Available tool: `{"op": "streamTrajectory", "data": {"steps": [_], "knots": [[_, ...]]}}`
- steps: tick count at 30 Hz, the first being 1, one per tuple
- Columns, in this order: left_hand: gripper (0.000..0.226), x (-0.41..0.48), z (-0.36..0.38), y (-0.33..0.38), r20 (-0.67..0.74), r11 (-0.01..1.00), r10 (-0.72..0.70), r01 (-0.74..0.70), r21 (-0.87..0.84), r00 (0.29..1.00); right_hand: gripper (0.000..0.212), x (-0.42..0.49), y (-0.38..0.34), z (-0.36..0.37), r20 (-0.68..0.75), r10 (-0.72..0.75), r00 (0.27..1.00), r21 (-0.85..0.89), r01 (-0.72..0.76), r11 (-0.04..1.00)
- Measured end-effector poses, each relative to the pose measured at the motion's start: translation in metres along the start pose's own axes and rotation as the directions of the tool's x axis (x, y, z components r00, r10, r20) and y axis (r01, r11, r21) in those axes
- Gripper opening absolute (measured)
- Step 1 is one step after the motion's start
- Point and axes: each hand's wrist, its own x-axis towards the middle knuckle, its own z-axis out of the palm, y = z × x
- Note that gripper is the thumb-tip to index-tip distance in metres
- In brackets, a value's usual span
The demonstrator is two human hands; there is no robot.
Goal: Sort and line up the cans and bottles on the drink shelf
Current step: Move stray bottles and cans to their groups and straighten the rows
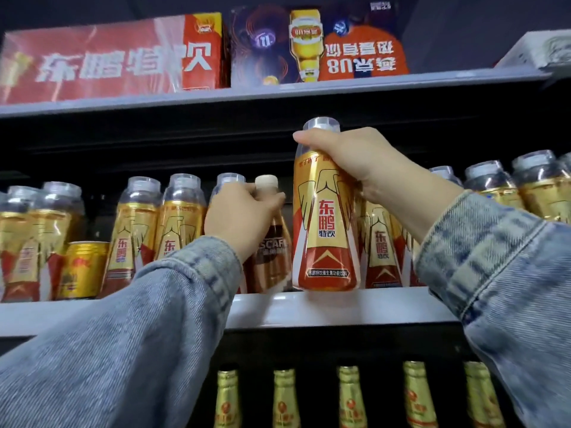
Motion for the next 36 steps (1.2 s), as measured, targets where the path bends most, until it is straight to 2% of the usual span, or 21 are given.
{"op": "streamTrajectory", "data": {"steps": [4,7,10,13,15,19,21,23,25,28,30,32,36], "knots": [[0.032,-0.001,-0.012,0.002,-0.234,0.993,0.003,-0.03,-0.114,0.972,0.048,0.008,-0.001,0.004,0.001,-0.058,0.998,-0.058,0.058,0.997],[0.029,-0.004,-0.024,0.008,-0.312,0.993,0.016,-0.052,-0.106,0.95,0.04,0.018,-0.001,0.016,0.014,-0.14,0.99,-0.08,0.14,0.987],[0.032,-0.007,-0.036,0.006,-0.291,0.987,0.048,-0.089,-0.132,0.955,0.035,0.031,0.002,0.033,0.028,-0.237,0.971,-0.106,0.238,0.965],[0.033,-0.008,-0.045,-0.004,-0.252,0.984,0.064,-0.103,-0.145,0.966,0.043,0.044,0.007,0.054,0.062,-0.311,0.949,-0.161,0.317,0.935],[0.033,-0.009,-0.05,-0.009,-0.237,0.98,0.039,-0.084,-0.183,0.971,0.059,0.05,0.011,0.064,0.088,-0.335,0.938,-0.258,0.347,0.902],[0.026,-0.013,-0.056,-0.017,-0.202,0.98,-0.006,-0.035,-0.195,0.979,0.068,0.056,0.02,0.07,0.171,-0.327,0.929,-0.507,0.368,0.779],[0.031,-0.016,-0.057,-0.02,-0.195,0.983,-0.007,-0.028,-0.181,0.981,0.073,0.058,0.025,0.072,0.172,-0.314,0.934,-0.576,0.354,0.737],[0.035,-0.017,-0.056,-0.023,-0.196,0.984,-0.01,-0.025,-0.177,0.981,0.072,0.059,0.028,0.073,0.163,-0.335,0.928,-0.605,0.362,0.709],[0.028,-0.016,-0.054,-0.025,-0.199,0.982,-0.01,-0.028,-0.187,0.98,0.067,0.056,0.026,0.072,0.169,-0.369,0.914,-0.652,0.384,0.654],[0.033,-0.016,-0.05,-0.025,-0.183,0.976,-0.02,-0.021,-0.216,0.983,0.067,0.053,0.032,0.072,0.212,-0.401,0.891,-0.78,0.401,0.48],[0.023,-0.017,-0.048,-0.024,-0.191,0.977,-0.015,-0.026,-0.211,0.981,0.065,0.051,0.037,0.073,0.222,-0.395,0.891,-0.829,0.386,0.404],[0.018,-0.019,-0.047,-0.022,-0.197,0.979,-0.015,-0.026,-0.203,0.98,0.063,0.051,0.038,0.075,0.225,-0.377,0.899,-0.849,0.371,0.377],[0.025,-0.02,-0.043,-0.022,-0.194,0.981,-0.001,-0.037,-0.192,0.981,0.059,0.048,0.038,0.074,0.235,-0.35,0.907,-0.874,0.355,0.332]]}}
